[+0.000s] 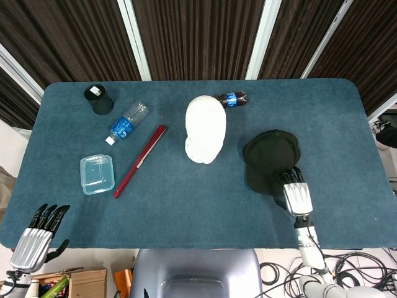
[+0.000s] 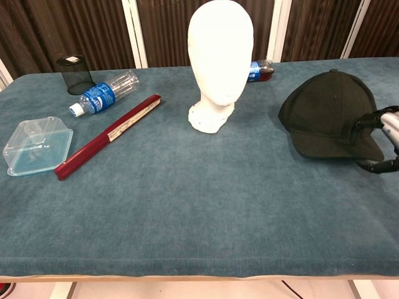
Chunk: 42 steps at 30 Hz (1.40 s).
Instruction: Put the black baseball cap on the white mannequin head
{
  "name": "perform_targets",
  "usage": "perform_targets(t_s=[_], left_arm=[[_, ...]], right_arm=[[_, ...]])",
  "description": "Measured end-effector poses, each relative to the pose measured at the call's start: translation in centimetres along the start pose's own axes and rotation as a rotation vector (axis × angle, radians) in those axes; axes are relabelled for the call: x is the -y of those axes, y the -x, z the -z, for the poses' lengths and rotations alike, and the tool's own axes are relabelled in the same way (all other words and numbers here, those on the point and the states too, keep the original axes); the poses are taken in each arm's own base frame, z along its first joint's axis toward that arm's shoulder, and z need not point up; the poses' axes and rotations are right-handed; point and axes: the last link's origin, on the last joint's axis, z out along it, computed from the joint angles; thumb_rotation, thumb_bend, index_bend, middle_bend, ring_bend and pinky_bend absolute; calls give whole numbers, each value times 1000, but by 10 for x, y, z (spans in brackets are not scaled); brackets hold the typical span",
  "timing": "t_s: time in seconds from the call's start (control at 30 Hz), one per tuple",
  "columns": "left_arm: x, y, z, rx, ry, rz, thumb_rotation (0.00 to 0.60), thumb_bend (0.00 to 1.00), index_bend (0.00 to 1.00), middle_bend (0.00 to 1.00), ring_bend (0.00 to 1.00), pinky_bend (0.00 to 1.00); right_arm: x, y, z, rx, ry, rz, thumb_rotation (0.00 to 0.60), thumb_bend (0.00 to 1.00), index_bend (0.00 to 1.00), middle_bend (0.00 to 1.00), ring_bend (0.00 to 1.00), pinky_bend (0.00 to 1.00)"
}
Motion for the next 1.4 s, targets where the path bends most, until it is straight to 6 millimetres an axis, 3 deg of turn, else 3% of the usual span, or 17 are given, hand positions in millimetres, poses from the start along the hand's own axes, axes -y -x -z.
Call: perform_targets(t_s=[0.17,0.33,0.5,0.77,0.9,1.17,1.4], left_arm=[[0,0,0,5,-4,-8,600,301,0,141,91,74],[0,0,1,4,-3,-8,600,301,0,141,91,73],[-1,-1,1,8,-2,-8,600,301,0,141,90,73],[0,-2,3,19,0,-11,600,302,0,141,92,73],[2,-1,3,27,-9,-7,600,301,0,141,93,73],[4,1,2,36,-20,0,600,301,0,141,93,73],[5,3,-1,48,-26,2,600,303,0,141,96,73]], right_arm=[[-3,-14,-8,-88,10,-31,600,373,751,500,391,343],[-11,-35,-17,-190,22,-62,600,397,857,578,486,562],[-20,-58,-31,-291,34,-81,600,412,958,667,592,708],[-45,-92,-58,-423,115,-96,600,438,1000,733,668,781],[-53,-118,-83,-513,134,-62,600,438,1000,736,671,785],[-25,-167,-119,-692,56,58,600,438,1000,741,675,790],[41,-200,-150,-805,-84,217,600,438,1000,743,676,794]])
